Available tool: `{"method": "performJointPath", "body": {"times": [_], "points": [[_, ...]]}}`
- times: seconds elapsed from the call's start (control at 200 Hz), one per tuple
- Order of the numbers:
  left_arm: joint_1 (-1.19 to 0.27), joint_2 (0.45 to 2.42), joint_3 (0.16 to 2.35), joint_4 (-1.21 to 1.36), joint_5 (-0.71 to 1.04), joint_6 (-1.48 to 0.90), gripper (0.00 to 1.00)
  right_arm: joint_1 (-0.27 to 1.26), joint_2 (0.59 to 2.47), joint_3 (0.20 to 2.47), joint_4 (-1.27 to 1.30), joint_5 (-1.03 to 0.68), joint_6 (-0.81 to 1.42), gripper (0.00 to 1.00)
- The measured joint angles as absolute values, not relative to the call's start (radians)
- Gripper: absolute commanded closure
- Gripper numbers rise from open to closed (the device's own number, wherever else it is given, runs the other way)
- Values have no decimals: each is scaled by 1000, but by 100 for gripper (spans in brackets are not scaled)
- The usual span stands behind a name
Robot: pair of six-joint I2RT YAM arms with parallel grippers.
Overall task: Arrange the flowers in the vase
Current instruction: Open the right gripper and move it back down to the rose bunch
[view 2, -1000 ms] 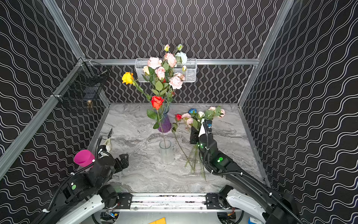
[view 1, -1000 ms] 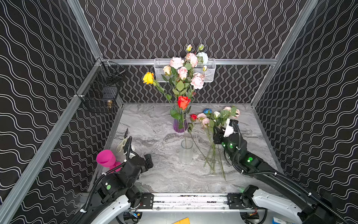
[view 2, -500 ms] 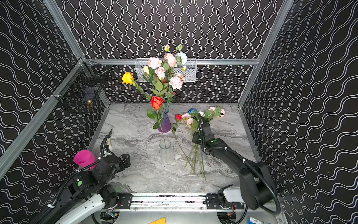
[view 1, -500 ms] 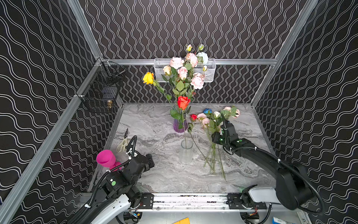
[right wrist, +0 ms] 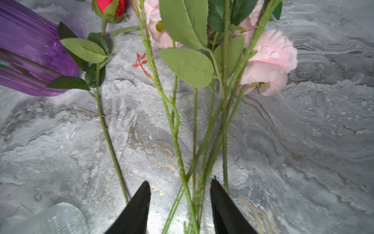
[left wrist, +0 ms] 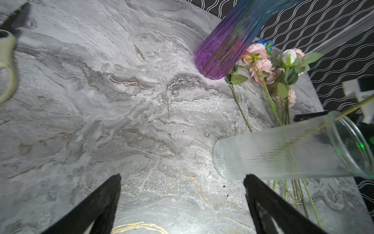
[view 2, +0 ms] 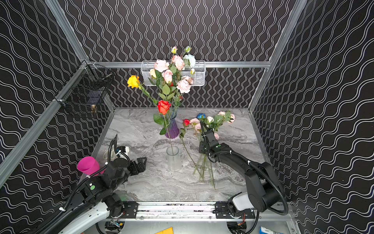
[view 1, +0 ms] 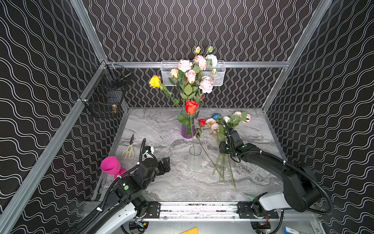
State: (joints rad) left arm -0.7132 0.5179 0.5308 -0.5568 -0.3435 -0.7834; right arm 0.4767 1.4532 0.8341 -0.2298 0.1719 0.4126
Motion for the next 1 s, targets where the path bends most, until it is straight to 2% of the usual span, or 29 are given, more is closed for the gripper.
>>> {"method": "performJointPath", "body": {"times": [0.285,0.516,0.866,0.996], "points": [[-578,529,504,-492,-171,-779,2,468,1500,867,-232,153,392,52],[-543,556,494,-460,-75,-779,2,464,1637,952,-234,134,358,68],[-542,523,488,-451,-41,-779,2,464,1844,1130,-240,176,308,74],[-542,522,491,-459,-41,-775,2,463,1879,1163,-245,176,295,87]]}}
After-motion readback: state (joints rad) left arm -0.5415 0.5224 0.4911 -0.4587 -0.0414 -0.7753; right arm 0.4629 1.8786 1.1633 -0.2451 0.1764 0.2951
